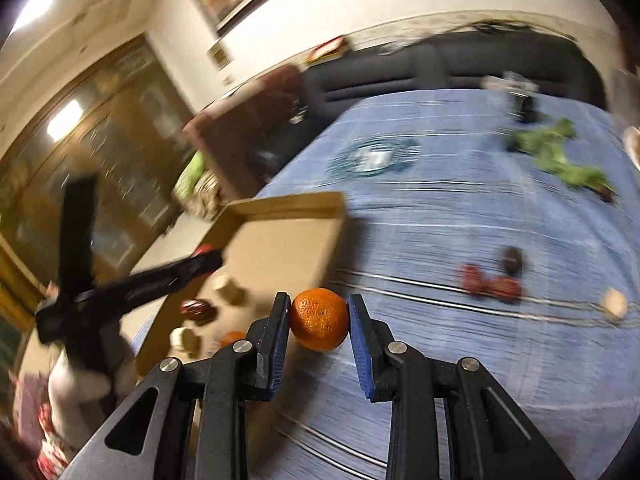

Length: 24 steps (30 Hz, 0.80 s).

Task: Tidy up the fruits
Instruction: 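Carry the tomato in the left tool and the orange in the right tool over the tray, then open the left tool to drop the tomato while the right tool releases the orange into the tray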

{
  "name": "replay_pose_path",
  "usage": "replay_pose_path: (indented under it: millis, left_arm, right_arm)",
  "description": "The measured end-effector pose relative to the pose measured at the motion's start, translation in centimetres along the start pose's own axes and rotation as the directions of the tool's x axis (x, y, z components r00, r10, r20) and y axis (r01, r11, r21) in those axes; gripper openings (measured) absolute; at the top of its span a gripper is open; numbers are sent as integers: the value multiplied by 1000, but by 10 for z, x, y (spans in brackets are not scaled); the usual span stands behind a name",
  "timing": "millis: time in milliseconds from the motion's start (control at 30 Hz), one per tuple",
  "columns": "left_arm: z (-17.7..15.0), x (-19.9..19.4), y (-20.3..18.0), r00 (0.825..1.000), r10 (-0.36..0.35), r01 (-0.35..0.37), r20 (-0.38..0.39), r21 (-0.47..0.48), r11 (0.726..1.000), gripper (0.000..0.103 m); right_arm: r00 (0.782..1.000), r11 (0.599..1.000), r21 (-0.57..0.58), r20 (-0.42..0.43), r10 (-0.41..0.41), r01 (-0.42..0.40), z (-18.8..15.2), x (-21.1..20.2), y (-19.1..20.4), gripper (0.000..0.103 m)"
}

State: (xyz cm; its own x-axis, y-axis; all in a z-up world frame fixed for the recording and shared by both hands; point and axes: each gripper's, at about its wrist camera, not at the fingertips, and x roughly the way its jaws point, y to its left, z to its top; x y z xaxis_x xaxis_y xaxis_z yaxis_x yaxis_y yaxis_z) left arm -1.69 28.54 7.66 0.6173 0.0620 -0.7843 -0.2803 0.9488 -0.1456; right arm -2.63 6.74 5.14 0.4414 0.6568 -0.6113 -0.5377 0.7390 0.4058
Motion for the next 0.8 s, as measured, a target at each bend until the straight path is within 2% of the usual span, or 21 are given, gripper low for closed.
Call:
replay_pose_path:
  millis: [167, 400, 633, 700, 767, 800]
  left_arm:
    - [17, 25, 29, 998, 19, -21, -53, -43, 999, 29]
    - [17, 56, 42, 989, 10, -20, -148, -70, 997, 29]
    - [15, 61, 42, 988, -15, 5, -155, -69, 998, 30]
    - [15, 59, 42, 988, -20, 9, -152, -73, 997, 33]
    - [14, 53, 42, 989, -25, 14, -147, -79, 997, 46]
    - [15, 51, 41, 989, -28, 17, -144, -80, 997, 48]
  right_arm:
    - [997, 996, -93, -71, -3, -4, 3, 47, 41, 33]
    - [988, 989, -148, -146, -54, 32, 1, 99, 52, 33]
    - [985, 985, -165, -153, -79, 54, -2, 109, 57, 34]
    - [986, 985, -161, -145, -80, 56, -1, 110, 56, 34]
    - [986, 987, -152, -150, -78, 55, -1, 111, 54, 34]
    - [985, 987, -149, -151, -81, 59, -1, 110, 55, 34]
